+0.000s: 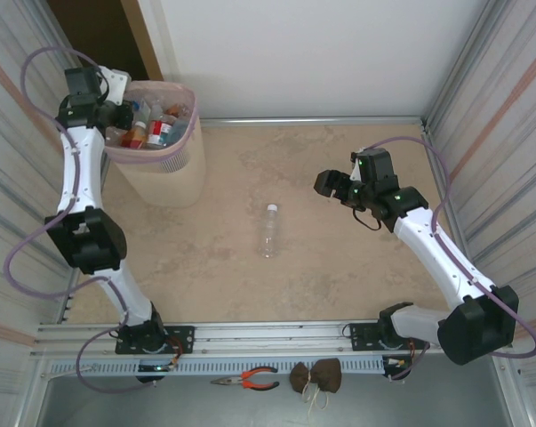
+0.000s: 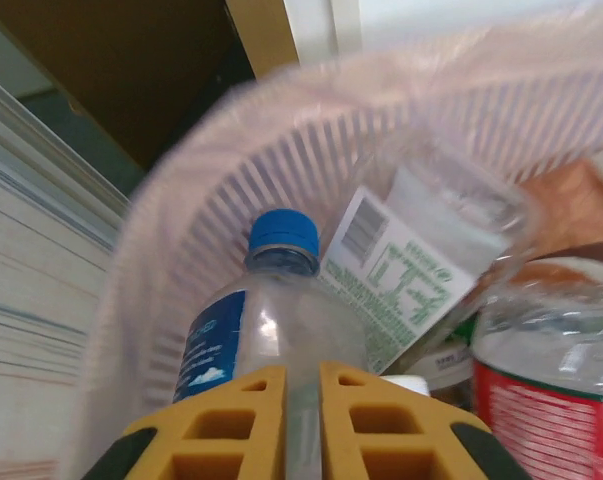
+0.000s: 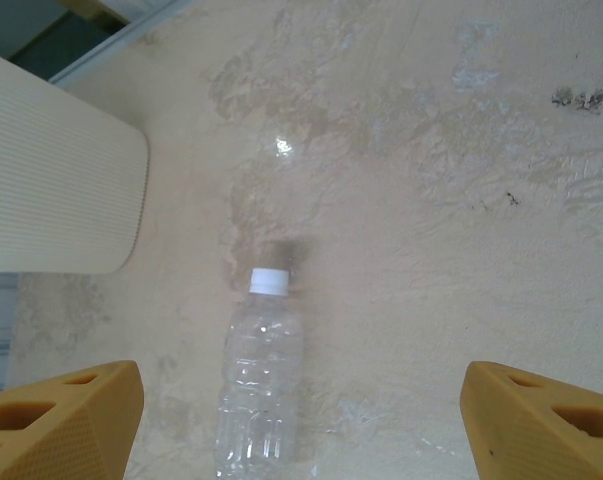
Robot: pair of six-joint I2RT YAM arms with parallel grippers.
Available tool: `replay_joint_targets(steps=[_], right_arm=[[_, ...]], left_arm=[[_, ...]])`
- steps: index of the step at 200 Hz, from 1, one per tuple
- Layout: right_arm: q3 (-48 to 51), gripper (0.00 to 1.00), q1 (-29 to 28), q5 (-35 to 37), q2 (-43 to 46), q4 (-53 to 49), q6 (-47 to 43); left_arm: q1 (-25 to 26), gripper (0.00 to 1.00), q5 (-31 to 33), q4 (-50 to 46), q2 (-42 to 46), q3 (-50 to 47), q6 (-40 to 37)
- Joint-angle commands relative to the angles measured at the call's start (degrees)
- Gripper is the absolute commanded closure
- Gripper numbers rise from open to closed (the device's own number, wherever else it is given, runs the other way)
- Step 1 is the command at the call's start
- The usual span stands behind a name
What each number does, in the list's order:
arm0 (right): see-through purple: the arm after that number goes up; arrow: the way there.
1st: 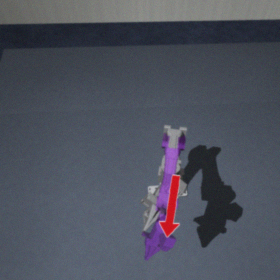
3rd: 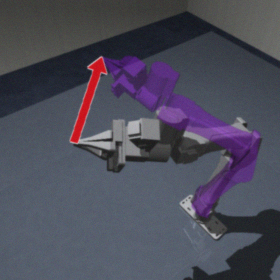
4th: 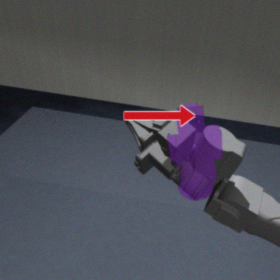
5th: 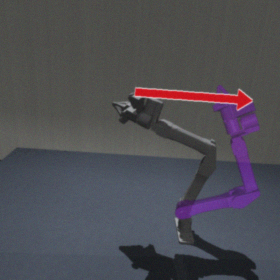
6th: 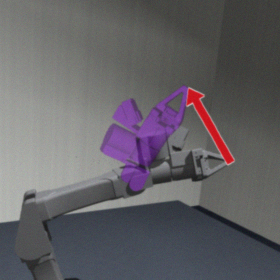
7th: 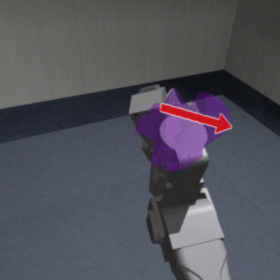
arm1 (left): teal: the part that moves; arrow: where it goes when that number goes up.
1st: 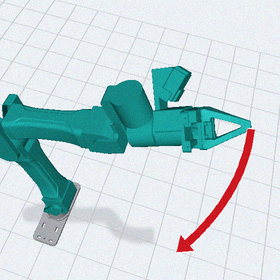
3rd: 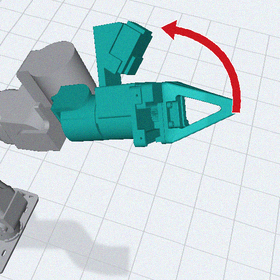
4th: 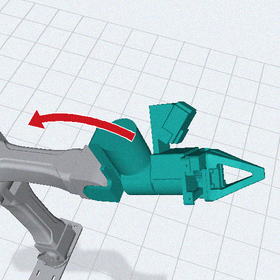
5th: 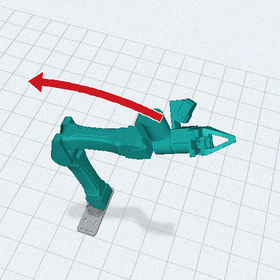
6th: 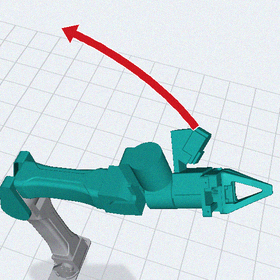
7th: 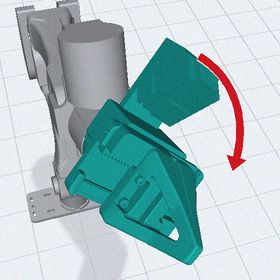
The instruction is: Put the plastic bottles in the bin
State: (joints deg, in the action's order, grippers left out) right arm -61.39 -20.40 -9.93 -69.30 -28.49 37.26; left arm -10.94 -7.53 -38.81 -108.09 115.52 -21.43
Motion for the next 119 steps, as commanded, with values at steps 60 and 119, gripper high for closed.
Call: replay_joint_targets(steps=[60,119], right_arm=[[-1.02,0.18,-0.33,0.97,0.92,-0.08,0.27],[-0.69,0.18,-0.33,0.62,1.95,-0.16,0.15]], left_arm=[[-0.31,0.73,-1.26,-6.76,-3.46,4.76,2.81],[-0.31,0.56,-7.15,-5.52,4.25,2.53,6.84]])
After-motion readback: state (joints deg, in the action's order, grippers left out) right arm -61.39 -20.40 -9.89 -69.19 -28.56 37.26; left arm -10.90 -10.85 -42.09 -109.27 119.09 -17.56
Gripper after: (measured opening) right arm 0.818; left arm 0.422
